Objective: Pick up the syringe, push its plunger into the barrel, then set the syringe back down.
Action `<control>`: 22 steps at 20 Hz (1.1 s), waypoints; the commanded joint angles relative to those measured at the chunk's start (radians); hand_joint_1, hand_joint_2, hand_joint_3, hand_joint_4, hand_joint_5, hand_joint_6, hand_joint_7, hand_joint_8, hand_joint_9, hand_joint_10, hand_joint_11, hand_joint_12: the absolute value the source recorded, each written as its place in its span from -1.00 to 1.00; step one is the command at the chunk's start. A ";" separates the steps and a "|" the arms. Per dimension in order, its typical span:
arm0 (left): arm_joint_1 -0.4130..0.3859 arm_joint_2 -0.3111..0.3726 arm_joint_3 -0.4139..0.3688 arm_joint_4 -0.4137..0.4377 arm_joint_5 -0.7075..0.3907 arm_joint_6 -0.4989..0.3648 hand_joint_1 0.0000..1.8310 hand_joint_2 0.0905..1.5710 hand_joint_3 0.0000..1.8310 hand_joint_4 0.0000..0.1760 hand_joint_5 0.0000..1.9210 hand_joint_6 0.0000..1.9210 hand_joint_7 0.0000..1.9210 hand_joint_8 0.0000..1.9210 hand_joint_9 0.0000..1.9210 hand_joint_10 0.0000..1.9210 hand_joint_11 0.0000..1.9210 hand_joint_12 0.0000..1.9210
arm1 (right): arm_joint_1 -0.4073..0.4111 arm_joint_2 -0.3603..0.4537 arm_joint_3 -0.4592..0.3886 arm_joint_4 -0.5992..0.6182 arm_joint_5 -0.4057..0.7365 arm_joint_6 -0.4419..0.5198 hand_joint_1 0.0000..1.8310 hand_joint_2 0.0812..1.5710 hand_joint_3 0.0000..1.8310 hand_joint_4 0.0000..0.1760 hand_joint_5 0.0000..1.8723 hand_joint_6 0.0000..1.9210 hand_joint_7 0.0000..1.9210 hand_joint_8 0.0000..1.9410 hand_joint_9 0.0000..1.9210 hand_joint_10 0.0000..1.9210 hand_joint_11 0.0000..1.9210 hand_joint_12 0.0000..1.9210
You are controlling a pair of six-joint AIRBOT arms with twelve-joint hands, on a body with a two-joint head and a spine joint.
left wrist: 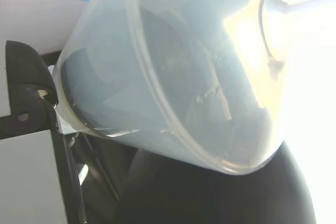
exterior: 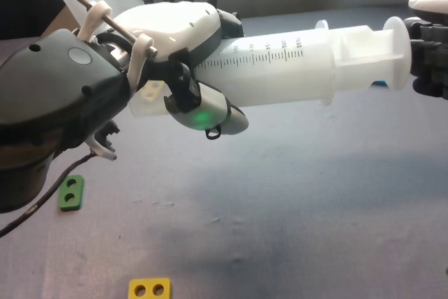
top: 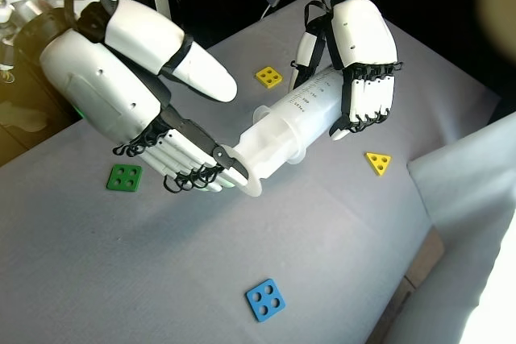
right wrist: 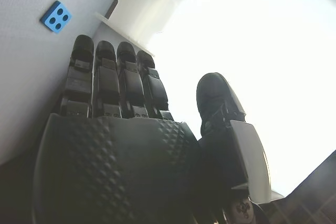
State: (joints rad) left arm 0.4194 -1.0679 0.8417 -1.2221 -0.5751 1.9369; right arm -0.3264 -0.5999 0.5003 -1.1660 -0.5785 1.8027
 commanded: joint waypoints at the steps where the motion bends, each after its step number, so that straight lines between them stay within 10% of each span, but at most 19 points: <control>1: -0.025 -0.006 -0.001 0.066 -0.004 -0.020 0.30 0.59 -1.00 -1.00 -0.16 0.16 -0.34 0.79 -0.40 0.49 -0.51 0.50 | 0.022 -0.021 -0.009 -0.038 0.100 0.004 -1.00 0.80 -1.00 -1.00 -0.77 -1.00 -0.83 -1.00 -0.88 -1.00 -1.00 -0.64; 7: -0.027 -0.005 0.001 0.066 -0.004 -0.020 0.43 0.62 -1.00 -1.00 -0.24 0.25 -0.39 0.79 -0.42 0.72 -0.51 0.53 | 0.041 -0.118 -0.009 -0.038 0.048 0.012 -1.00 0.81 -1.00 -1.00 -0.77 -1.00 -0.83 -1.00 -0.87 -1.00 -1.00 -0.61; 22: -0.037 -0.004 -0.001 0.055 -0.002 -0.008 0.30 0.59 -1.00 -1.00 -0.16 0.17 -0.35 0.78 -0.40 0.49 -0.48 0.48 | 0.063 -0.273 -0.004 -0.085 -0.005 0.059 -1.00 0.82 -1.00 -1.00 -0.78 -1.00 -0.83 -1.00 -0.89 -0.99 -1.00 -0.63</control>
State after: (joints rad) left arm 0.4145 -1.0569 0.8478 -1.2469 -0.5911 1.9621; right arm -0.2829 -0.8505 0.5137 -1.1927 -0.7509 1.8595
